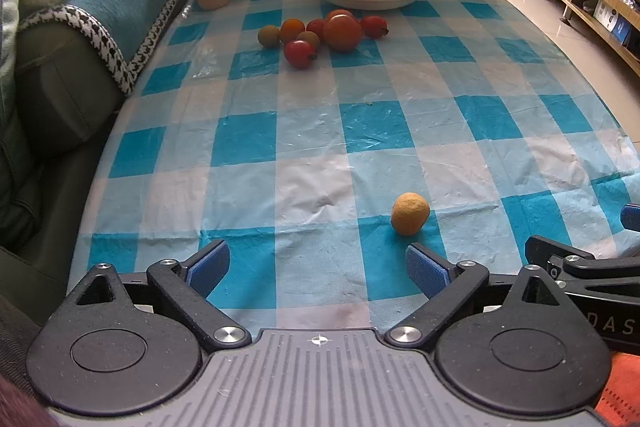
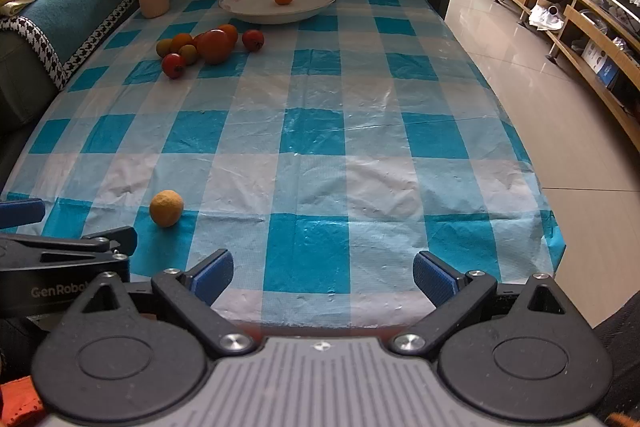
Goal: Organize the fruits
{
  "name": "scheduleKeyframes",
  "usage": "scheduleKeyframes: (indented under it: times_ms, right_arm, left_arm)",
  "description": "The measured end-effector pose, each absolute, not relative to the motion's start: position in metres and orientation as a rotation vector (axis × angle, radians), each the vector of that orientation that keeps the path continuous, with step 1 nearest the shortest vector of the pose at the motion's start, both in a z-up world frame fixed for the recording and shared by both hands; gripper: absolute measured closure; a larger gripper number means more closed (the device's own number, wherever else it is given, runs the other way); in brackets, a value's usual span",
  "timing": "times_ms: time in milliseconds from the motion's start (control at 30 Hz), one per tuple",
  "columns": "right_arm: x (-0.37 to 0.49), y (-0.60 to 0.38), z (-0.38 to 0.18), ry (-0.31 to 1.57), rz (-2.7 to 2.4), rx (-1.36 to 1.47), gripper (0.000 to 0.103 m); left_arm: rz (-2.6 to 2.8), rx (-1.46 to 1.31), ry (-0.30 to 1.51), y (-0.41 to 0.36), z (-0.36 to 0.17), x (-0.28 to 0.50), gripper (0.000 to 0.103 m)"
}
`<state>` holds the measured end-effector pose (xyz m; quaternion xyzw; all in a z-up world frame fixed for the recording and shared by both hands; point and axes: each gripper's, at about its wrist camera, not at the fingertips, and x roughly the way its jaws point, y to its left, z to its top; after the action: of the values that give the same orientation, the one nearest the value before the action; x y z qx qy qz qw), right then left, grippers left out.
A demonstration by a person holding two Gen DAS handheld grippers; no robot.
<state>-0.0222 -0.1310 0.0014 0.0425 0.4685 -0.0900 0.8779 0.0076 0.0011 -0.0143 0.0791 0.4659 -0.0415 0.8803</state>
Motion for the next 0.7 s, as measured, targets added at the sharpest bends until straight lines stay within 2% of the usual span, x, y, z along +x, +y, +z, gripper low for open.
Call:
scheduleKeyframes:
  times_ms: [700]
  right_arm:
    - [-0.0191,-0.1221,0.0037,0.973,-0.142,0.075,0.003]
  left_arm:
    - [-0.073,0.191,0.955,0.0038,-0.0088,0.0039,0.011]
